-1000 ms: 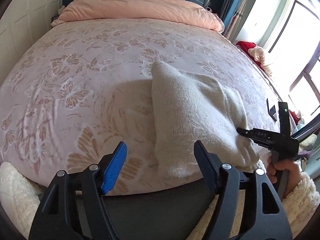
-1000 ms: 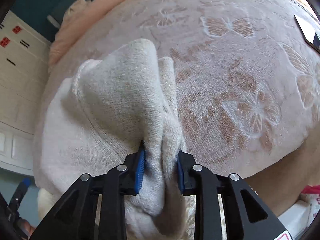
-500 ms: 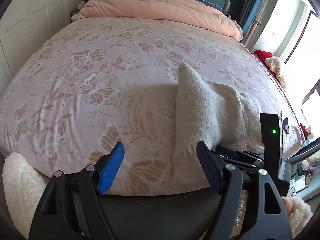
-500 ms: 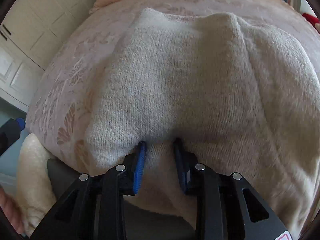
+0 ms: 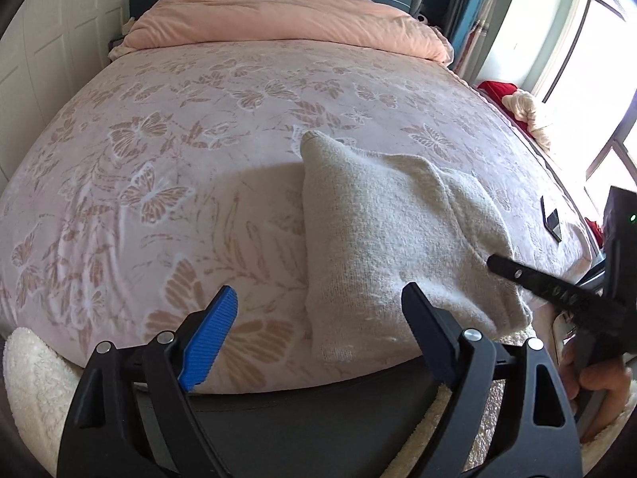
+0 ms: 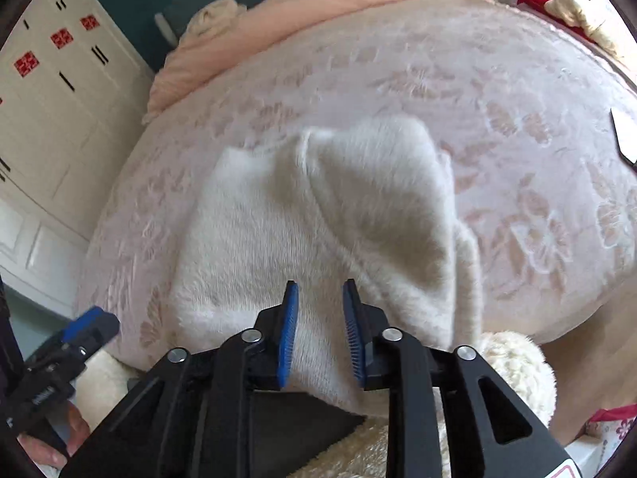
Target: Fold small clothes
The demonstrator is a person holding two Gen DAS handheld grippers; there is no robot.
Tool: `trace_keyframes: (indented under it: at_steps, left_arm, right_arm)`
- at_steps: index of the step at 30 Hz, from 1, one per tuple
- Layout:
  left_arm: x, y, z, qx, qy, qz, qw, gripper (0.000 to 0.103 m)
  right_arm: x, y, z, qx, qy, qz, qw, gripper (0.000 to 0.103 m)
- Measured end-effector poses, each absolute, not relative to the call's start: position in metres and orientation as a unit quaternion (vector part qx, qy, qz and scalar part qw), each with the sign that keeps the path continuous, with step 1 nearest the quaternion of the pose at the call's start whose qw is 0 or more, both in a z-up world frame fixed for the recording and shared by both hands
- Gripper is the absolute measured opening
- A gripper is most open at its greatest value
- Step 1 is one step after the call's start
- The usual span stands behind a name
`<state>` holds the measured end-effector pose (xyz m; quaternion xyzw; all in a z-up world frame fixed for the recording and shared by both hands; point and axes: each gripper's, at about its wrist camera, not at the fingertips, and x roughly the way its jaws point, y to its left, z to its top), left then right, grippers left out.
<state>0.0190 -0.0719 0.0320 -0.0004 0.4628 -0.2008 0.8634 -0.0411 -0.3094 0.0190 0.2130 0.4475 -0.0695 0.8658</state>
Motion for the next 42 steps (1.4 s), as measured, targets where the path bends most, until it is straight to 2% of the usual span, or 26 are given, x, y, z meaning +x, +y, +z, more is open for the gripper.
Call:
trace_keyframes:
  at_steps: [1, 5, 6, 7, 10, 12, 15, 16, 18, 21, 23, 26, 28, 30, 35, 37, 38, 39, 40, 41, 42]
  left_arm:
    - [0.019, -0.076, 0.031, 0.003, 0.462, -0.203, 0.863, 0.082]
    - [0.023, -0.096, 0.025, 0.012, 0.476, -0.214, 0.853, 0.082]
    - [0.024, -0.099, 0.026, 0.013, 0.474, -0.216, 0.854, 0.082]
    - [0.023, -0.103, 0.028, 0.019, 0.471, -0.216, 0.855, 0.082]
    - [0.021, -0.110, 0.032, 0.047, 0.462, -0.207, 0.861, 0.082]
    - [0.021, -0.111, 0.031, 0.060, 0.461, -0.200, 0.863, 0.083]
    - [0.024, -0.115, 0.020, 0.063, 0.477, -0.194, 0.855, 0.083]
    - [0.024, -0.117, 0.017, 0.065, 0.483, -0.194, 0.851, 0.083]
    - [0.023, -0.120, 0.014, 0.078, 0.486, -0.192, 0.849, 0.083]
    - [0.019, -0.119, 0.012, 0.098, 0.480, -0.183, 0.853, 0.083]
    - [0.022, -0.117, 0.008, 0.096, 0.486, -0.177, 0.850, 0.083]
    - [0.025, -0.115, 0.002, 0.088, 0.501, -0.172, 0.844, 0.083]
    - [0.024, -0.114, 0.003, 0.084, 0.503, -0.169, 0.843, 0.083]
    - [0.021, -0.112, 0.007, 0.087, 0.496, -0.167, 0.847, 0.083]
    - [0.020, -0.099, 0.011, 0.077, 0.490, -0.165, 0.852, 0.084]
    - [0.024, -0.096, 0.005, 0.065, 0.500, -0.161, 0.848, 0.084]
    - [0.026, -0.097, 0.002, 0.059, 0.506, -0.160, 0.845, 0.084]
    - [0.028, -0.098, 0.000, 0.054, 0.513, -0.160, 0.842, 0.084]
    - [0.029, -0.098, -0.002, 0.049, 0.518, -0.162, 0.838, 0.084]
    - [0.029, -0.098, 0.000, 0.046, 0.519, -0.165, 0.837, 0.084]
    - [0.027, -0.097, 0.002, 0.044, 0.513, -0.168, 0.841, 0.084]
  right_arm:
    - [-0.037, -0.319, 0.019, 0.207, 0.443, -0.088, 0.868, 0.056]
    - [-0.004, -0.355, -0.024, 0.223, 0.497, -0.105, 0.832, 0.061]
    - [0.003, -0.359, -0.034, 0.237, 0.510, -0.095, 0.822, 0.045]
    - [0.005, -0.362, -0.032, 0.253, 0.508, -0.089, 0.818, 0.019]
    - [-0.011, -0.366, 0.009, 0.281, 0.429, -0.068, 0.856, 0.013]
    - [-0.015, -0.370, 0.011, 0.265, 0.422, -0.087, 0.863, 0.011]
    - [0.003, -0.378, -0.056, 0.238, 0.524, -0.091, 0.813, 0.012]
    - [-0.002, -0.379, -0.057, 0.244, 0.512, -0.093, 0.819, 0.011]
    - [-0.011, -0.374, -0.028, 0.244, 0.489, -0.100, 0.831, 0.012]
    - [-0.025, -0.353, 0.028, 0.199, 0.425, -0.115, 0.875, 0.024]
    - [-0.017, -0.336, 0.042, 0.171, 0.421, -0.089, 0.886, 0.024]
    - [0.014, -0.320, 0.023, 0.139, 0.447, -0.066, 0.881, 0.023]
    - [0.046, -0.326, -0.024, 0.147, 0.509, -0.077, 0.845, 0.021]
    - [0.061, -0.329, -0.052, 0.143, 0.529, -0.075, 0.833, 0.013]
    - [0.046, -0.328, 0.005, 0.189, 0.477, -0.058, 0.856, 0.017]
    - [0.052, -0.331, -0.021, 0.174, 0.513, -0.068, 0.838, 0.017]
    - [0.056, -0.332, -0.044, 0.160, 0.541, -0.071, 0.823, 0.014]
    - [0.057, -0.329, -0.051, 0.158, 0.540, -0.069, 0.824, 0.009]
    - [0.051, -0.324, -0.039, 0.153, 0.528, -0.072, 0.832, 0.009]
    - [0.046, -0.317, -0.024, 0.153, 0.522, -0.070, 0.836, 0.010]
    - [0.038, -0.308, -0.008, 0.163, 0.506, -0.050, 0.846, 0.020]
